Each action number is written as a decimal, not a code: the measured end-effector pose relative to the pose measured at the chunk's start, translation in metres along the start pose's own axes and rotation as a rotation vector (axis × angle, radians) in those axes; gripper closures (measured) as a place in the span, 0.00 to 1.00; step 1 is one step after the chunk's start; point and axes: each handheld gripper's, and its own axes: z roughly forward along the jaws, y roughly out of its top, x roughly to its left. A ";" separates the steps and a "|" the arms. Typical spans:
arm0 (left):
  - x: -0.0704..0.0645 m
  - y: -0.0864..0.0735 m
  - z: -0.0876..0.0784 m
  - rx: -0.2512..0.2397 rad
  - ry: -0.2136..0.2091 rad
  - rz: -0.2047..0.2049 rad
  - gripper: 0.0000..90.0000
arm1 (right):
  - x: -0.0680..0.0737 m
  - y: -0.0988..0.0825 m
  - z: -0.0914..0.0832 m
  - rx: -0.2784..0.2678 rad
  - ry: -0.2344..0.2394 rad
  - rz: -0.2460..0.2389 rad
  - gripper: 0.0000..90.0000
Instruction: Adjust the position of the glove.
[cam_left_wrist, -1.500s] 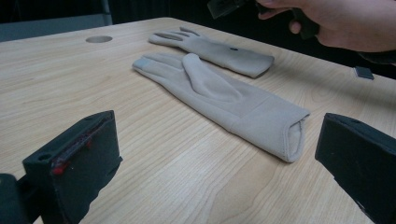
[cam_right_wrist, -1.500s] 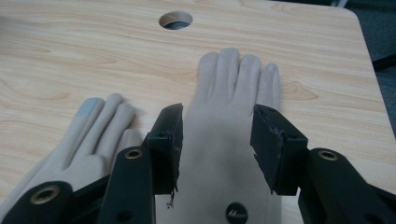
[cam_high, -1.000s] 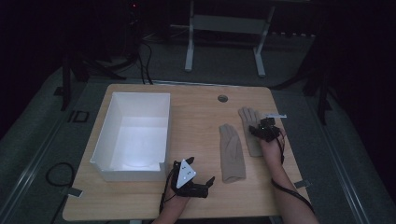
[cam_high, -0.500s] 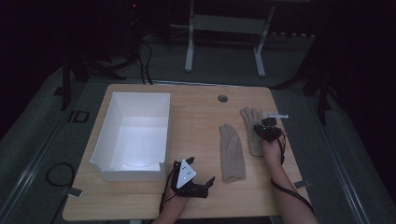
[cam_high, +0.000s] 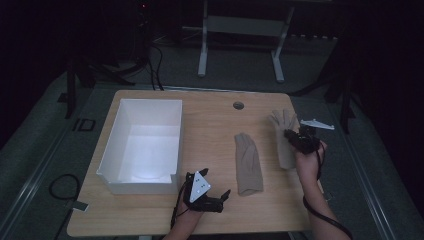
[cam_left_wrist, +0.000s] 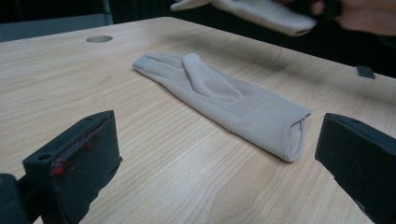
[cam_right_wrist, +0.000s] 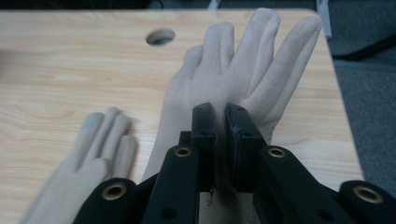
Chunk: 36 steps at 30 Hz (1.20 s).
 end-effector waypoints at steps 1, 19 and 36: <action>0.000 0.000 0.000 0.000 0.000 0.000 0.00 | 0.000 0.000 -0.007 -0.005 -0.003 -0.002 0.92; 0.000 0.000 0.000 0.001 0.000 0.000 0.00 | -0.008 -0.072 -0.050 0.067 -0.053 0.025 0.91; 0.000 0.000 0.000 0.001 -0.001 0.001 0.00 | -0.006 -0.098 -0.022 0.196 -0.085 -0.058 0.68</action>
